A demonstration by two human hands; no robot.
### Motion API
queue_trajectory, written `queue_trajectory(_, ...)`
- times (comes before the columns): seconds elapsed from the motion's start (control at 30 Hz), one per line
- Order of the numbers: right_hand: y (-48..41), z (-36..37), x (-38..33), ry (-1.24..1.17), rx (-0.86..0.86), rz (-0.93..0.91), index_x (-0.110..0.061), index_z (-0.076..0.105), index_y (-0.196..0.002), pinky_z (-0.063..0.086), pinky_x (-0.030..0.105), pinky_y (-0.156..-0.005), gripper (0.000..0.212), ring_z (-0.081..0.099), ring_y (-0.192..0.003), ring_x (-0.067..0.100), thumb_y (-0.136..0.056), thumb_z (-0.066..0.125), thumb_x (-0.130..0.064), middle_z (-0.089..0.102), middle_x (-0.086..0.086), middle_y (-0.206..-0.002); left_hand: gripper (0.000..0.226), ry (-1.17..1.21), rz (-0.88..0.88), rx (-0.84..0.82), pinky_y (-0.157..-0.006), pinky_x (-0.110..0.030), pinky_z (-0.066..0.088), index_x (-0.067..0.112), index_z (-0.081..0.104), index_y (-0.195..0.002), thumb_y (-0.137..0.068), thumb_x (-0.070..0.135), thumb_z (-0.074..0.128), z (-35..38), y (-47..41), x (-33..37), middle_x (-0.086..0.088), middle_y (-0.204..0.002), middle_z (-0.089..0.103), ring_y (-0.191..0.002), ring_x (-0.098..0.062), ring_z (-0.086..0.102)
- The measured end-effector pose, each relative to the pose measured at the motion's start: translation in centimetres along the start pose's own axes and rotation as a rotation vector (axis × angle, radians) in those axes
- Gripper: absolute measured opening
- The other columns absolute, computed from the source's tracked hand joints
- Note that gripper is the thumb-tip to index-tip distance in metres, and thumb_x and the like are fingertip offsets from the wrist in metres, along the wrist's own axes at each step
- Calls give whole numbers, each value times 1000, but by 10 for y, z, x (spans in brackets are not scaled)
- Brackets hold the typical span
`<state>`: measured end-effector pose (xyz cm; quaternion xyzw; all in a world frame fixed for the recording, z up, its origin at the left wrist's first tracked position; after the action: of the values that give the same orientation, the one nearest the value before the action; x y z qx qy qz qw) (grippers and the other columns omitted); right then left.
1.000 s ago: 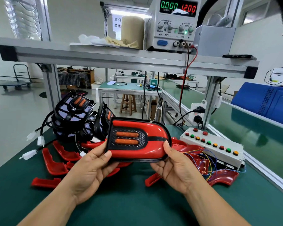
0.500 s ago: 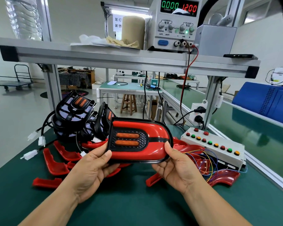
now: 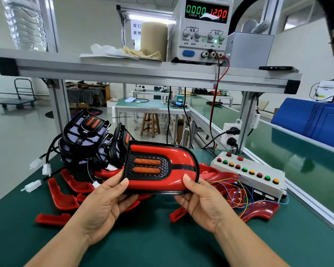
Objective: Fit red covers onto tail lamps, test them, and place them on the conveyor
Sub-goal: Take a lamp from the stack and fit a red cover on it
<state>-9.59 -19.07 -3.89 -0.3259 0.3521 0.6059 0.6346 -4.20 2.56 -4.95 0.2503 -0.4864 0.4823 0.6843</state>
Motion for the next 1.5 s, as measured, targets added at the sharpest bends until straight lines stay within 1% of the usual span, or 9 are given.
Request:
queue_trajectory(0.07,0,1,0,1,11,-8,-11,74,-90,60,30,-68,17,72,-79,23,-74,70,-15,74,16,-94,38,-39,6,-22,-83,-29,56,26,72,-117,-83,17,57,3,1,1,-2,-126,68,-111,-20,68)
queue_trajectory(0.27,-1,3,-3,30,-9,-66,-9,70,-99,58,35,-79,26,71,-83,26,-73,71,-15,73,18,-98,43,-31,33,8,-71,-22,58,16,68,-122,-81,13,57,4,-1,4,-5,-123,70,-107,-17,69)
queue_trajectory(0.53,2,-3,-8,-41,-66,-3,-4,70,-100,60,32,-70,23,71,-82,26,-78,67,-11,72,20,-98,49,47,-22,-17,-76,-25,59,18,65,-128,-80,9,61,1,-1,0,-7,-126,68,-111,-23,68)
queue_trajectory(0.7,0,-4,-7,-36,-78,-9,-2,71,-110,57,38,-82,38,70,-88,28,-79,68,-24,70,22,-104,46,100,-99,-37,-77,-31,61,14,69,-121,-77,7,62,-2,2,1,-14,-126,67,-105,-27,70)
queue_trajectory(0.83,-1,-2,-5,-17,-86,-39,-3,74,-103,60,38,-75,33,72,-87,29,-79,67,-25,72,23,-102,33,153,-125,-27,-75,-35,61,13,76,-107,-76,15,63,0,6,3,-13,-120,70,-100,-27,72)
queue_trajectory(1.0,-4,2,-1,8,-82,-76,-7,76,-98,60,36,-73,28,73,-83,27,-81,64,-26,74,20,-96,57,68,-94,-38,-76,-33,60,14,58,-129,-75,12,75,5,6,5,-11,-124,68,-109,-27,68)
queue_trajectory(1.3,-4,1,-2,13,-17,-93,-9,78,-91,60,35,-70,26,73,-77,25,-76,66,-28,74,19,-91,44,-37,-72,0,-73,-27,59,17,64,-122,-78,19,66,12,2,7,-8,-121,70,-108,-27,69)
queue_trajectory(1.4,0,0,-7,-4,-75,-78,0,73,-102,59,39,-76,36,73,-81,29,-77,68,-25,71,25,-99,53,-1,-125,-36,-77,-33,60,20,58,-128,-77,16,73,9,5,10,-9,-122,70,-109,-29,68)
queue_trajectory(1.5,3,7,-6,-20,-134,-68,3,70,-106,61,36,-69,41,73,-79,29,-77,67,-26,70,27,-100,58,57,-161,-61,-89,-45,56,22,57,-129,-75,20,79,5,9,14,-13,-124,68,-110,-39,66)
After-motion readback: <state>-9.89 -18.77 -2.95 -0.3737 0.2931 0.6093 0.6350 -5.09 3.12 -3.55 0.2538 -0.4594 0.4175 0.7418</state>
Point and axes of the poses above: each hand's wrist, its own y-axis away from the middle knuckle, its own z-axis out of the palm, x = y × z, the point moved 2 cm from there along -y, towards the middle knuckle
